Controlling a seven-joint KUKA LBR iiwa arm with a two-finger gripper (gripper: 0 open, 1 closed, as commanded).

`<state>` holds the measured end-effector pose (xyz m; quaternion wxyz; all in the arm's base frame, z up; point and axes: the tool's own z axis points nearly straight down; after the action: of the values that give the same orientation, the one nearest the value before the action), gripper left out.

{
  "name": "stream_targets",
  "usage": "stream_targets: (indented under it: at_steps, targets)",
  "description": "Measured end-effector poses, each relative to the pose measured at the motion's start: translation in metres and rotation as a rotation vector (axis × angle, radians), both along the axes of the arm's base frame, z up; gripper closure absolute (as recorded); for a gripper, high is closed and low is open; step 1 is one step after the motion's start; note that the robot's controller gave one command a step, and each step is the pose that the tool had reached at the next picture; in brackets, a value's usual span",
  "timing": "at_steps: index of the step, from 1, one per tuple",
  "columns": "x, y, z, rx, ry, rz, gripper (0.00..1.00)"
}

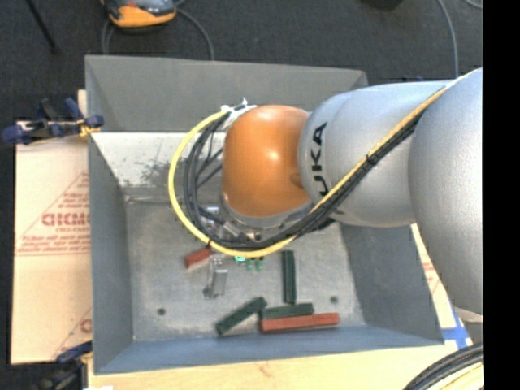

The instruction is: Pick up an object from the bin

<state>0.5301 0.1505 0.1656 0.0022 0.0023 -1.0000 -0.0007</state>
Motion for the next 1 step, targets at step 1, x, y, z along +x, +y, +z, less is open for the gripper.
stream_targets:
  at_steps: [1]
  targets:
    - [0.0019, -0.0005, 0.0032, 0.001, -0.007, -0.004, 0.0]
